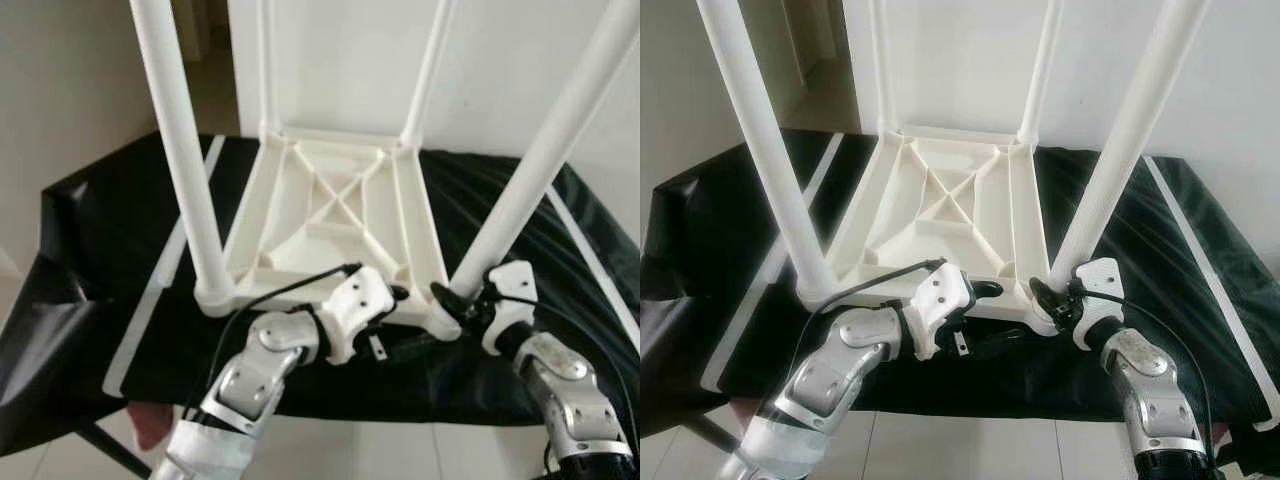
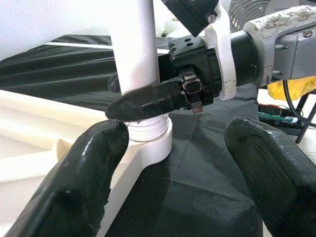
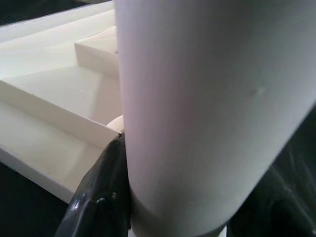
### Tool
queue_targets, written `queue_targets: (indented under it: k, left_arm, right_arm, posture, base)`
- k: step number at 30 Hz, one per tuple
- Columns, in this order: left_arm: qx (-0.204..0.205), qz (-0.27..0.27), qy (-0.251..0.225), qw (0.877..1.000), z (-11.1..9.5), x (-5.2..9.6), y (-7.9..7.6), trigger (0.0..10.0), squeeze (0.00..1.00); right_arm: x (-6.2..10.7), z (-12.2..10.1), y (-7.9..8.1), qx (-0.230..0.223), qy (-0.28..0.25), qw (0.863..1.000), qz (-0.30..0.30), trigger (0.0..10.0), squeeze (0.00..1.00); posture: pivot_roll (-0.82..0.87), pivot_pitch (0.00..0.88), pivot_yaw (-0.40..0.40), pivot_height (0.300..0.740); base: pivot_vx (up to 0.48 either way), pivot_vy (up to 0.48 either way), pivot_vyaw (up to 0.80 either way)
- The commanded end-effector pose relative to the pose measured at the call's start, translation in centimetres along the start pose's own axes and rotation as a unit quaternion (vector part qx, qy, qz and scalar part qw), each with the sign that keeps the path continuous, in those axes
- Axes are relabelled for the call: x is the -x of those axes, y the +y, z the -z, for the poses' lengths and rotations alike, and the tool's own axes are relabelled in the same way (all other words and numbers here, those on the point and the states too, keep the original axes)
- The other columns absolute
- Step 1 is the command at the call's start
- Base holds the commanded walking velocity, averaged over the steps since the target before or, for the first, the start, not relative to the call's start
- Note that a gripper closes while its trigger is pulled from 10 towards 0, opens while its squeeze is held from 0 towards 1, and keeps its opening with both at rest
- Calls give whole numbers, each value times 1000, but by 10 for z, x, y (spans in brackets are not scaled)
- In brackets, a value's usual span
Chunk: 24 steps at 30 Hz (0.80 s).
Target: Building children table
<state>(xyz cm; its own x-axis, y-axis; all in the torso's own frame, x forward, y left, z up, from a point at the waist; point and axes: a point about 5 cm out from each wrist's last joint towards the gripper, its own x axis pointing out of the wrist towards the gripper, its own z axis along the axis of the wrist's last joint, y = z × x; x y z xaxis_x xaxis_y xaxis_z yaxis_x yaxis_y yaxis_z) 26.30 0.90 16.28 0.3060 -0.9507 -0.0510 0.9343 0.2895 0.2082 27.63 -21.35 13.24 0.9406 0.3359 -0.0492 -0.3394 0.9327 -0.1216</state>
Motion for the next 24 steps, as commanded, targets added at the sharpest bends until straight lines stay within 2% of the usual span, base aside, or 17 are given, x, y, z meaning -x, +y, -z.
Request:
queue_targets:
  k: [1,6,10,13,14,15,17,19,20,22,24]
  left_arm:
    - [-5,-29,5,1000,2,-3,1,10000,0]
    - [-4,-28,5,1000,3,-2,-1,10000,0]
    - [-5,-28,5,1000,3,-2,-1,10000,0]
    - [-3,-26,4,1000,3,-3,-2,10000,0]
    - [-3,-26,4,1000,3,-3,-2,10000,0]
    - [-2,-24,4,1000,4,-3,-3,10000,0]
    - [-2,-24,4,1000,4,-3,-3,10000,0]
    - [-3,-17,7,1000,5,-3,-4,10000,0]
    - [-3,-17,7,1000,5,-3,-4,10000,0]
    - [-2,-14,11,1000,8,-2,-4,10000,0]
    - [-1,-14,12,1000,8,-2,-4,10000,0]
  right_arm:
    - [3,1,6,-18,0,999,43,10000,0]
    - [3,4,17,-33,1,994,101,10000,0]
    - [4,6,19,-39,2,993,110,10000,0]
    - [8,12,23,-69,15,982,174,10000,0]
    - [8,12,23,-69,15,982,174,10000,0]
    - [9,14,24,-75,18,974,212,10000,0]
    - [9,14,24,-75,18,974,212,10000,0]
    - [12,17,30,-97,23,954,284,10000,0]
    - [12,17,30,-97,23,954,284,10000,0]
    - [12,17,40,-113,28,937,329,10000,0]
    - [11,17,45,-120,29,933,339,10000,0]
  posture:
    - [-26,0,-53,740]
    - [-24,0,-55,740]
    - [-25,0,-53,740]
    - [-31,0,-49,740]
    - [-31,0,-49,740]
    - [-32,0,-50,740]
    - [-32,0,-50,740]
    - [-34,0,-48,740]
    - [-34,0,-48,740]
    - [-38,0,-39,740]
    - [-39,0,-38,740]
  base:
    - [0,0,0]
    - [0,0,0]
    - [0,0,0]
    - [0,0,0]
    - [0,0,0]
    - [0,0,0]
    - [0,0,0]
    - [0,0,0]
    - [0,0,0]
    - [0,0,0]
    - [0,0,0]
